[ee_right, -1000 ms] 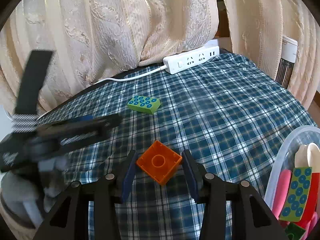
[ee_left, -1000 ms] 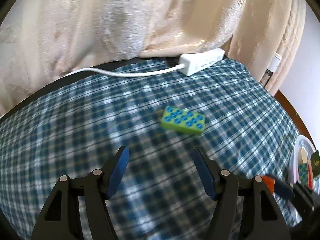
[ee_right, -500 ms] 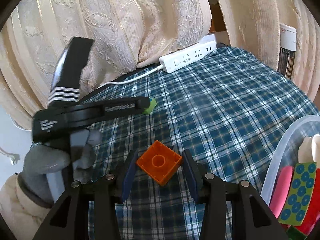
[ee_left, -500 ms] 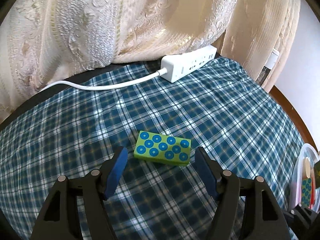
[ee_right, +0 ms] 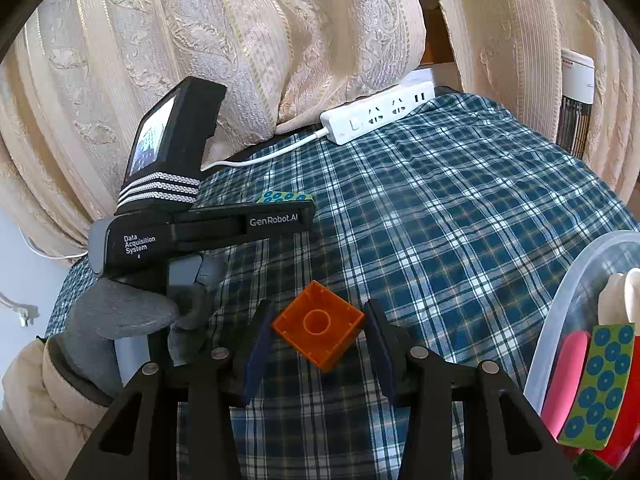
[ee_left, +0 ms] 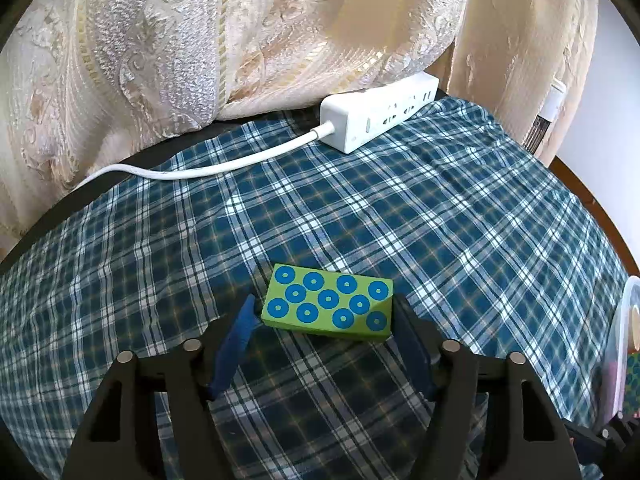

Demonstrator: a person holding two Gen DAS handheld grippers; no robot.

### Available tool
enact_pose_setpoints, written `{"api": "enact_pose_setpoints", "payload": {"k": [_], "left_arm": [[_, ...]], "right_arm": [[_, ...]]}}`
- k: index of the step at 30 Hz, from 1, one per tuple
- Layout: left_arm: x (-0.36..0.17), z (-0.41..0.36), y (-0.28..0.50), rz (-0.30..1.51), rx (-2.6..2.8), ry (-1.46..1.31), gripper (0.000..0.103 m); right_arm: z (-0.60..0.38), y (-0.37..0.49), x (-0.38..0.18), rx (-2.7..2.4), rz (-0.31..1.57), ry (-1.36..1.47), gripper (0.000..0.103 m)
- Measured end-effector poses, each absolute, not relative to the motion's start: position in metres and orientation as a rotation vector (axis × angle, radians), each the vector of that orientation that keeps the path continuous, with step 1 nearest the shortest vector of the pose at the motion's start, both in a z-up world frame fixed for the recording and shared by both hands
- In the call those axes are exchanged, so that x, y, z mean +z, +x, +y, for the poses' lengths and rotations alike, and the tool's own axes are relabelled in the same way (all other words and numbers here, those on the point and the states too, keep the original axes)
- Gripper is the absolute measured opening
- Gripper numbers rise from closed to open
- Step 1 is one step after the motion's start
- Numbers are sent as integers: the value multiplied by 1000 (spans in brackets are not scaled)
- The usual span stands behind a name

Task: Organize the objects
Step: 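Carry the orange brick and the green-blue brick toward the clear bowl with both tools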

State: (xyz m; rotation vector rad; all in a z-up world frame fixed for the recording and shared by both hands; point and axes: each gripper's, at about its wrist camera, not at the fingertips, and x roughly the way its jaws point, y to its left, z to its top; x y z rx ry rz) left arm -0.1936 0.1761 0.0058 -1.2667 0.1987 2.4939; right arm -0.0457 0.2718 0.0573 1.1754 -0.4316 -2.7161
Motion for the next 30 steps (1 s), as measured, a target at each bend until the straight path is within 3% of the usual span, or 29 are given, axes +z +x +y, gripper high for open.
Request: {"api": "enact_pose_setpoints", "payload": {"k": [30], "left_arm": [[62,162,-94,282,2678,-1112,63]], "right_arm": [[273,-41,62,-2788,-395,1103,48]]}}
